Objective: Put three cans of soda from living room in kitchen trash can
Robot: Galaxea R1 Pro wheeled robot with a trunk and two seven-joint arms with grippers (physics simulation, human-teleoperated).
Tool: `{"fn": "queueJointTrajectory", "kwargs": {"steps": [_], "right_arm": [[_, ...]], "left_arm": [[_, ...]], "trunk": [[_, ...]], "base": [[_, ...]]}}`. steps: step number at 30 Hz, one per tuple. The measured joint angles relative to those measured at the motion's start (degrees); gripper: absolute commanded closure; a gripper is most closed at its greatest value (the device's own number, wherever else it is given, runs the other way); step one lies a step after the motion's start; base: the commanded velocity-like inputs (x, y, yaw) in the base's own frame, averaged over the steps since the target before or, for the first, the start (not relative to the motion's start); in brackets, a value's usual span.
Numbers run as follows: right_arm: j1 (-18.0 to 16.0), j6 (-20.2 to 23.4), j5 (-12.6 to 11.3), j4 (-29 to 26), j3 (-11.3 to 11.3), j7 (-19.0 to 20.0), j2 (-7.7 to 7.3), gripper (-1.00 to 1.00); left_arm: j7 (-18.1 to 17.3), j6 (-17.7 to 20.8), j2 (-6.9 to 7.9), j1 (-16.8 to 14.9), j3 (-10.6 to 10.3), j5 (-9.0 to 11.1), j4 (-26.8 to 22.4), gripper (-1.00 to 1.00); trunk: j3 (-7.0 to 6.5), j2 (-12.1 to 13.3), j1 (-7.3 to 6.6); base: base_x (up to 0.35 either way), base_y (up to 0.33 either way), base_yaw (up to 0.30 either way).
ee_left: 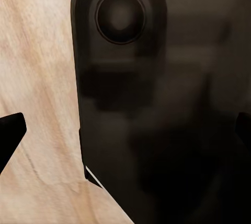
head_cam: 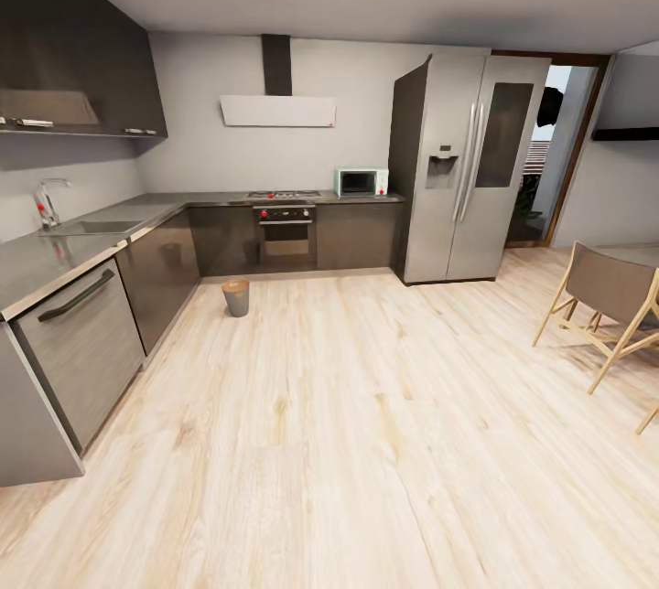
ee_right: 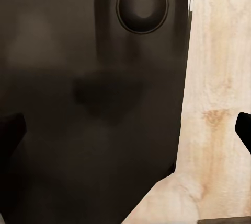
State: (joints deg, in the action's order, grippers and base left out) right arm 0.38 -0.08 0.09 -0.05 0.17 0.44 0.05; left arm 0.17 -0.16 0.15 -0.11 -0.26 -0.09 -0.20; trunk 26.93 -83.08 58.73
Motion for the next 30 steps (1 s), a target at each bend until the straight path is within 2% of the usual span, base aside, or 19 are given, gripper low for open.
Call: {"fn": "queueJointTrajectory", "kwargs": {"steps": [4, 17, 20, 21, 22, 23, 24, 25, 27, 28, 30], "right_arm": [[0.01, -0.02, 0.0, -0.01, 0.0, 0.0, 0.01, -1.0], [-4.28, -3.97, 0.81, -4.26, 4.15, 3.87, -0.58, -1.0], [-5.27, -4.93, 0.86, -5.24, 5.11, 4.83, -0.68, -1.0], [-5.64, -5.29, 0.88, -8.57, 5.39, 8.02, -0.69, -1.0], [-5.67, -5.26, 0.88, -16.81, 5.42, 8.18, -0.7, -1.0], [-5.69, -5.21, 0.88, -27.87, 5.47, 8.24, -0.7, -1.0], [-5.75, -5.11, 0.85, -40.52, 5.57, 8.31, -0.67, -1.0], [-5.7, -5.07, 0.88, -44.69, 5.6, 8.34, -0.67, -1.0], [-5.63, -5.02, 0.92, -48.84, 5.64, 8.38, -0.7, -1.0], [-5.46, -4.98, 1.03, -54.99, 5.65, 8.41, -0.76, -1.0], [-5.32, -5.06, 1.09, -58.95, 5.47, 8.44, -0.87, -1.0]], "left_arm": [[0.0, 0.0, -0.01, 0.0, 0.0, 0.0, 0.0, -1.0], [0.31, 0.77, 0.34, -4.27, 0.81, 0.55, -4.21, -1.0], [0.3, 1.22, 0.42, -4.37, 0.84, 0.58, -5.17, -1.0], [0.3, 1.36, 0.44, -4.34, 0.83, 0.59, -9.01, -1.0], [0.29, 1.49, 0.46, -4.33, 0.82, 0.6, -17.05, -1.0], [0.29, 1.59, 0.48, -4.32, 0.8, 0.6, -28.03, -1.0], [0.25, 1.73, 0.5, -4.31, 0.76, 0.6, -41.12, -1.0], [0.24, 1.79, 0.51, -4.37, 0.74, 0.6, -54.42, -1.0], [0.22, 1.87, 0.53, -4.27, 0.71, 0.61, -59.15, -1.0], [0.1, 1.62, 0.59, -3.61, 0.65, 0.56, -65.34, -1.0], [0.03, 1.29, 0.61, -3.02, 0.66, 0.55, -68.07, -1.0]], "trunk": [[0.0, 0.0, 0.0], [0.0, 0.0, 0.0], [0.0, 0.0, 0.0], [0.01, 0.0, 0.0], [0.01, 0.0, 0.0], [0.0, 0.0, 0.0], [-0.01, 0.0, 0.0], [-0.02, 0.0, 0.0], [-0.01, 0.0, 0.0], [-0.01, 0.0, 0.0], [0.0, 0.0, 0.0]], "base": [[0.0, 0.0, 0.0], [0.0, 0.0, 0.0], [0.0, 0.0, 0.0], [0.0, 0.0, 0.0], [0.0, 0.0, 0.0], [0.0, 0.0, 0.0], [0.0, 0.0, 0.0], [0.0, 0.0, 0.0], [0.0, 0.0, 0.0], [0.0, 0.0, 0.0], [0.0, 0.0, 0.0]]}}
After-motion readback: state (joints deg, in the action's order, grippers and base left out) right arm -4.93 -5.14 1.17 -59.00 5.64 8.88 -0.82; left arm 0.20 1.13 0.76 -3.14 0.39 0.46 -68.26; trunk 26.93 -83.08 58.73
